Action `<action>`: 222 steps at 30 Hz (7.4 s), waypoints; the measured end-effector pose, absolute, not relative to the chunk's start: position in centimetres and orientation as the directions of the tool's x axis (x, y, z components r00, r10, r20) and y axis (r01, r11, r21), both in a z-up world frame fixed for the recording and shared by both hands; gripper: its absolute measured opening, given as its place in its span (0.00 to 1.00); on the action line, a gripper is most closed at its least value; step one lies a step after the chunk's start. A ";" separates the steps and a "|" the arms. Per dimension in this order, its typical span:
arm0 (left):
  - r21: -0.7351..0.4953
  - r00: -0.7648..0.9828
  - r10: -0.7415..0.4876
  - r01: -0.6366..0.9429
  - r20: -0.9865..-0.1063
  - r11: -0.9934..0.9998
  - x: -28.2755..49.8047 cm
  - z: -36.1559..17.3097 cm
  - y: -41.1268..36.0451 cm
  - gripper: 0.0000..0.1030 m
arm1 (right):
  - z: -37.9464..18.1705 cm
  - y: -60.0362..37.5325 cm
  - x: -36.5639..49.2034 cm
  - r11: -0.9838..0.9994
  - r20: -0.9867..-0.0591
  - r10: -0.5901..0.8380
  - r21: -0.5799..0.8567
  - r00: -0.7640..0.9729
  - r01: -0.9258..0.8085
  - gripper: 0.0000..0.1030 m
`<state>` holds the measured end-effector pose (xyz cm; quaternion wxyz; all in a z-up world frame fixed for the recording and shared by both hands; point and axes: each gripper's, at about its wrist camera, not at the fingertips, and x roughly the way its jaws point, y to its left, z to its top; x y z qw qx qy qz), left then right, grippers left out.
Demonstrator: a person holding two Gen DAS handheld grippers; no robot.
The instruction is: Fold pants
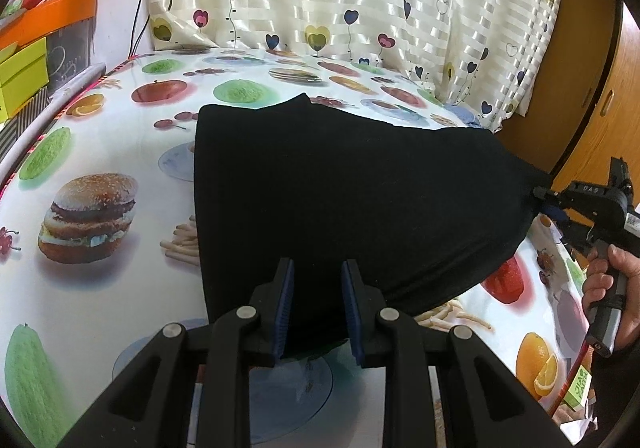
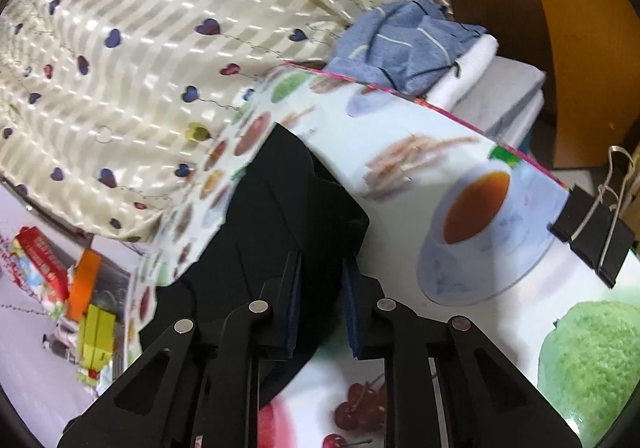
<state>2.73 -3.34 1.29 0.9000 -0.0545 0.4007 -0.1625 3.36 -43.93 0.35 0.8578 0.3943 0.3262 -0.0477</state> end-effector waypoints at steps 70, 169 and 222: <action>-0.273 0.655 -0.271 0.102 -0.706 0.957 4.6 2.3 1.2 0.09 | 1.1 -28.5 8.7 0.855 -0.635 0.499 0.471 0.590 -0.217 0.44; -0.123 0.673 -0.216 0.184 -0.707 0.975 -1.2 4.2 -2.0 0.26 | 2.8 -24.5 -0.8 0.891 -0.677 0.434 0.226 0.595 -0.393 0.49; -0.338 0.595 -0.336 0.113 -0.730 0.934 6.4 1.1 1.4 0.60 | -0.1 -27.6 6.0 0.891 -0.709 0.454 0.372 0.540 -0.262 0.51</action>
